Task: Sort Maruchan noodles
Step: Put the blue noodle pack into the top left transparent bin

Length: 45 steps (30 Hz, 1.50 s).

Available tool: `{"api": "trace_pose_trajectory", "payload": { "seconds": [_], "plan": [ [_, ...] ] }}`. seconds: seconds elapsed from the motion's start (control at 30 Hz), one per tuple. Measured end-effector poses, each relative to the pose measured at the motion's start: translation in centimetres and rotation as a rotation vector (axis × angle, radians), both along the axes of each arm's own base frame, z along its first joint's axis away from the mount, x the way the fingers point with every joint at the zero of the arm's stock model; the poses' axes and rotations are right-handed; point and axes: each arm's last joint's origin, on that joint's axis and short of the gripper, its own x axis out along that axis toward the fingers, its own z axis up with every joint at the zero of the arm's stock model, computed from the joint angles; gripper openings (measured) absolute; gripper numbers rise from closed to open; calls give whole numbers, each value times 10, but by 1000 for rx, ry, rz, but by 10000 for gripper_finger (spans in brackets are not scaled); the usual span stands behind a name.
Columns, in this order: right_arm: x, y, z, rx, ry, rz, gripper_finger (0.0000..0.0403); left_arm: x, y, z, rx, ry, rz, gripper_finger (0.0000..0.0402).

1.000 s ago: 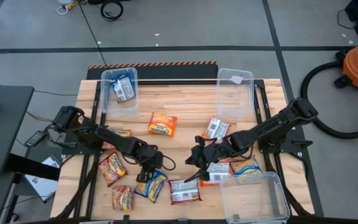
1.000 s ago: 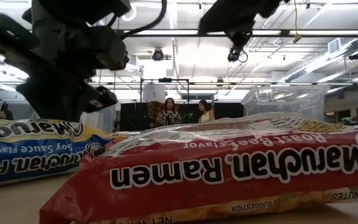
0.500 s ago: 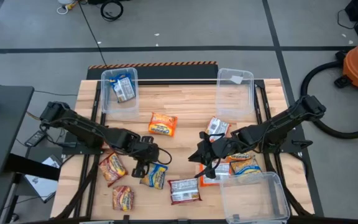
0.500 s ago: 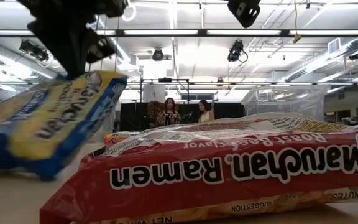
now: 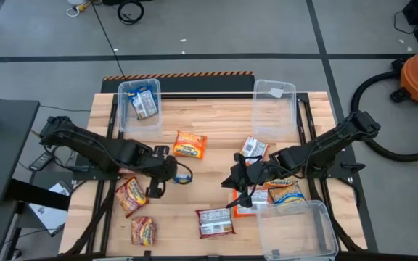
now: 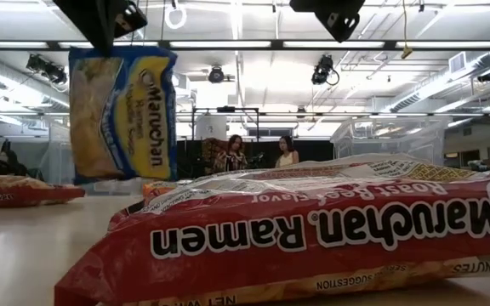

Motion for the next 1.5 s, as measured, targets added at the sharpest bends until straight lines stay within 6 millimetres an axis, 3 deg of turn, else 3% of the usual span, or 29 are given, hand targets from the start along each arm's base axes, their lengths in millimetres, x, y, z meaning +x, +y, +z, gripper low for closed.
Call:
{"api": "trace_pose_trajectory", "payload": {
  "seconds": [0.23,0.6,0.87,1.5],
  "plan": [
    [0,0,0,-3,-3,-6,38,-10,10,25,138,52,41,1],
    [0,0,0,-3,-1,-6,38,-30,47,78,276,116,223,1],
    [0,0,-1,-7,9,-5,38,-42,72,116,334,-15,274,1],
    [-6,11,-3,-7,31,34,38,-72,149,131,541,93,450,1]
  ]
}}
